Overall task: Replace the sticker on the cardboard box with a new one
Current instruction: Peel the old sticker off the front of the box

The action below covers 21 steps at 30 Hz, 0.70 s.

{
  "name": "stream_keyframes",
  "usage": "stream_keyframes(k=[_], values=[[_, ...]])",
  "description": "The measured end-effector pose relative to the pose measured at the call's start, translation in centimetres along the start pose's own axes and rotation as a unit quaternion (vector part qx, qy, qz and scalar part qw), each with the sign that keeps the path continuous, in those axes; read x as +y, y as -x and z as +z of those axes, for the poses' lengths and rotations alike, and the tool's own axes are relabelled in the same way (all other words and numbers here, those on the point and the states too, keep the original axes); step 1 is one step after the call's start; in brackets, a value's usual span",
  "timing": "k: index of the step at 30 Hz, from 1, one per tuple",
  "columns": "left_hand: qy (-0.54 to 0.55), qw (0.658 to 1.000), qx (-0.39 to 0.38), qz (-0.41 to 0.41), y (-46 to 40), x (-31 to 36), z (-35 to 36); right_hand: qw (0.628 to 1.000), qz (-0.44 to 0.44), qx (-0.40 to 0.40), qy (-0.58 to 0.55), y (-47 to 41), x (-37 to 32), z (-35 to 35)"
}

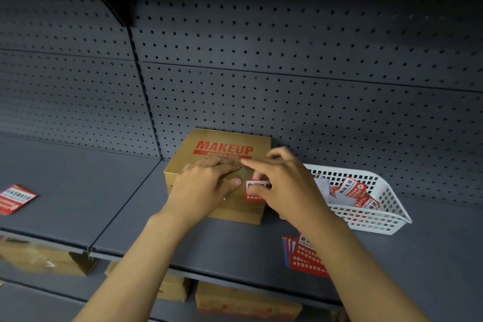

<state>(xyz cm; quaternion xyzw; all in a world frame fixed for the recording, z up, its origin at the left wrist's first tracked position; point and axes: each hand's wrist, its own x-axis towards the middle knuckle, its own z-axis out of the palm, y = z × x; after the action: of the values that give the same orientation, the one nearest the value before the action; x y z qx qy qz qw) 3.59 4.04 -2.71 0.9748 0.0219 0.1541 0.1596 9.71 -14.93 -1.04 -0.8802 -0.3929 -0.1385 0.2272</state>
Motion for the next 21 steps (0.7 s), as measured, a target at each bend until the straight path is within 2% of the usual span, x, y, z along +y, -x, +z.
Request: stream_keyframes(k=[8,21], values=[[0.0,1.0,-0.001,-0.004,-0.1,-0.2,0.2,0.994,-0.032,0.043,0.094,-0.2,-1.1,0.4],[0.022,1.0,0.009,-0.001,-0.4,-0.9,0.4,0.989,-0.118,0.072,0.06,1.1,0.8,-0.8]])
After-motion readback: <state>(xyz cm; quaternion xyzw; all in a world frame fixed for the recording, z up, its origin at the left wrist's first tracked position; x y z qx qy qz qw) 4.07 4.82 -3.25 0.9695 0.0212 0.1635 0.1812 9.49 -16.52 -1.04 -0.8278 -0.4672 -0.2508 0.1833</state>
